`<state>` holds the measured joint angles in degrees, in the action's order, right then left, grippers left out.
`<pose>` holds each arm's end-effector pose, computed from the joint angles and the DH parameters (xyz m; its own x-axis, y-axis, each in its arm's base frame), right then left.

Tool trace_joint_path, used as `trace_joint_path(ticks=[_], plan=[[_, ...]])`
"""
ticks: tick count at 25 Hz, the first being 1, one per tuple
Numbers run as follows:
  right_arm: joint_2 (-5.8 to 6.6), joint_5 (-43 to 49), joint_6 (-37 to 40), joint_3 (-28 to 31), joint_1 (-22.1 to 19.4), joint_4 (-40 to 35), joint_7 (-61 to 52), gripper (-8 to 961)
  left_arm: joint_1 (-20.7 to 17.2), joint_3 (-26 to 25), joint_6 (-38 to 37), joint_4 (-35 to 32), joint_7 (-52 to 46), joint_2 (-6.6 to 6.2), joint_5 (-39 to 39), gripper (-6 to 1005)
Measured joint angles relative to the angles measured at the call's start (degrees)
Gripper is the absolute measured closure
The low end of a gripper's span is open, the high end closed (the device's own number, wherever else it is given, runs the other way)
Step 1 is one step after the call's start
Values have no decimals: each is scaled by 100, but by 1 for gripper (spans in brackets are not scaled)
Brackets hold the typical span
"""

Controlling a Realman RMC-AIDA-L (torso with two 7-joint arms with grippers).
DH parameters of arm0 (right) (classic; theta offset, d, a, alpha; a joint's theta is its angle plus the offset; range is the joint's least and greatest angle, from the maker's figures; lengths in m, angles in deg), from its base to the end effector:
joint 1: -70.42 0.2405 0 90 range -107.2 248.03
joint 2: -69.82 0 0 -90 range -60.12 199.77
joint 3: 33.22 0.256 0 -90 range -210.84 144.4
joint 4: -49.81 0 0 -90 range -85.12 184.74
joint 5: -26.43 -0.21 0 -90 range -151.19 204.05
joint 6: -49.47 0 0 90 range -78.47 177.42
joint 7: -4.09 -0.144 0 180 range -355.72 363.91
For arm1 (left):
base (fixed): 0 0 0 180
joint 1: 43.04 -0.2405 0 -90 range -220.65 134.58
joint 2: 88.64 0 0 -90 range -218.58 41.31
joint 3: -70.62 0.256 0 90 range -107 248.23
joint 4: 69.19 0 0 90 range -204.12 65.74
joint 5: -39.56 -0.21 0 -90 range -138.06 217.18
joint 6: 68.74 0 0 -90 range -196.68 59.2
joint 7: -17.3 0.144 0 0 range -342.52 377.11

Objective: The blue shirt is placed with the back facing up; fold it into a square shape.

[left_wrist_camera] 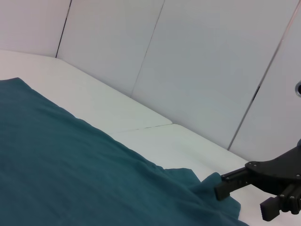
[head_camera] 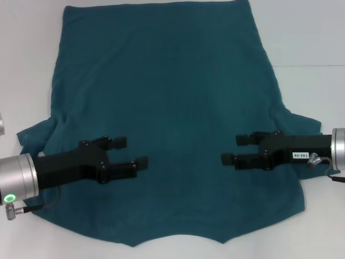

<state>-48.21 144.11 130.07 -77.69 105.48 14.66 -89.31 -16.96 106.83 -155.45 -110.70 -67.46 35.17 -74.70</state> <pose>0.2546 0.3572 -0.0145 0.7415 -0.5270 -0.4153 -0.6140 -0.7825 -0.1033 -0.2715 0.3167 -0.0117 0.6793 0.4457 0.5830 0.6183 -0.7755 -0.1276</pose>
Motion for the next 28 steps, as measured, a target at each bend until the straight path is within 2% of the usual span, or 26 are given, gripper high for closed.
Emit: trace_joint_path(ticks=[12, 15, 28], plan=[[0, -9, 9, 19, 9, -16, 22, 38, 2, 19, 16, 3, 12, 3, 0, 81], [0, -28, 7, 68, 9, 3, 28, 38, 4, -5, 212, 3, -20, -3, 1, 85], [-88, -229, -54, 79, 36, 9, 3, 39, -96, -1013, 1274, -60, -390, -46, 63, 103]])
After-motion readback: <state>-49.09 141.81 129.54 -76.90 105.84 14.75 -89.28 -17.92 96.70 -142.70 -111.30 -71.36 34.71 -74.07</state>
